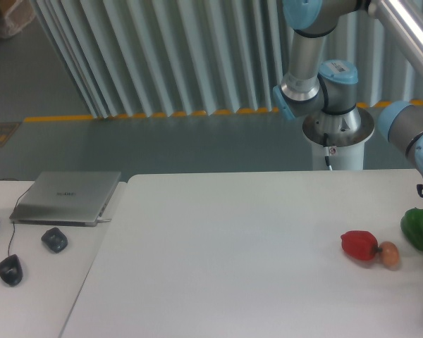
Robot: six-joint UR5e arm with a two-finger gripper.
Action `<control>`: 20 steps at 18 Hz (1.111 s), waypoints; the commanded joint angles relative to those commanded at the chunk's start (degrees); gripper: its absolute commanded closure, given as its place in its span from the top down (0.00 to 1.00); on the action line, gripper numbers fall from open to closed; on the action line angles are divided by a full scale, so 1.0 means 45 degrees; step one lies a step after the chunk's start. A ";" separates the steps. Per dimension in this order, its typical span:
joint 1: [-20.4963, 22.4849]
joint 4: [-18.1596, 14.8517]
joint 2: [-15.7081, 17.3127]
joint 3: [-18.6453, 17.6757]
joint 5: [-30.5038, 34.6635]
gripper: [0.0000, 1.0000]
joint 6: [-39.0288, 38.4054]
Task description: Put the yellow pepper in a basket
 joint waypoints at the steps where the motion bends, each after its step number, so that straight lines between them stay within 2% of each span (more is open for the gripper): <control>1: 0.0000 0.0214 -0.0020 -0.0097 0.0408 1.00 0.0019; 7: 0.0000 0.0781 -0.0448 -0.0098 0.0529 1.00 0.0000; 20: 0.0020 0.1368 -0.0977 -0.0138 0.0861 1.00 0.0058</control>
